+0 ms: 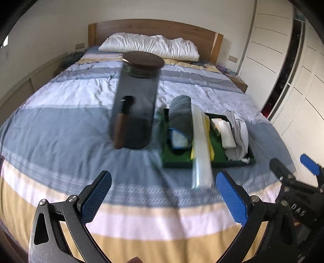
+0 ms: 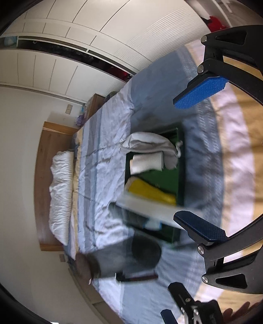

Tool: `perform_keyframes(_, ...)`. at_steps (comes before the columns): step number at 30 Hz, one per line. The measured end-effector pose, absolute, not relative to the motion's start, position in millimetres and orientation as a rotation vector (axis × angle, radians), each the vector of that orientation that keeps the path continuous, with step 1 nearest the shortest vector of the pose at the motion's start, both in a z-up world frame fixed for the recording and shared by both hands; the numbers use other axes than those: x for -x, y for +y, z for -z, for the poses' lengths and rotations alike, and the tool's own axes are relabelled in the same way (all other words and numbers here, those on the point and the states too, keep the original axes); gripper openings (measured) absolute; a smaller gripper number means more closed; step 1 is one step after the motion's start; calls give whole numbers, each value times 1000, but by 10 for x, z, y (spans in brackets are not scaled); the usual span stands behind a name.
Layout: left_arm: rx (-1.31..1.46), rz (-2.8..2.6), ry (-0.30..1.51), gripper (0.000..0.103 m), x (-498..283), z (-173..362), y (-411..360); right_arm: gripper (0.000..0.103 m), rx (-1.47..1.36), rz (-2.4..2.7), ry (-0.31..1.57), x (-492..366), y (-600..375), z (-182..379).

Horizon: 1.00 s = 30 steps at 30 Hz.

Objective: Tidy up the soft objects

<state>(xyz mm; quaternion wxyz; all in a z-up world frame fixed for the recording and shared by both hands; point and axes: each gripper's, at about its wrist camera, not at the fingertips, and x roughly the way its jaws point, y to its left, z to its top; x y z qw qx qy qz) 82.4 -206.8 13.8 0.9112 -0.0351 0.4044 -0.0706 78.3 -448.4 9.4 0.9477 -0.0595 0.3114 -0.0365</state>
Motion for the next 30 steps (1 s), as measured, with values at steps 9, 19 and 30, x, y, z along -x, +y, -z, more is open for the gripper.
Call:
perform_keyframes(9, 57, 171, 747, 101, -63, -416, -1439, 103, 122, 15, 533, 372, -3875, -407)
perform_keyframes(19, 49, 93, 646, 101, 379, -587, -966, 103, 128, -14, 479, 1078, -3546, -507)
perform_keyframes(30, 2, 87, 639, 101, 553, -444, -915, 103, 129, -36, 484, 1322, -3323, -385)
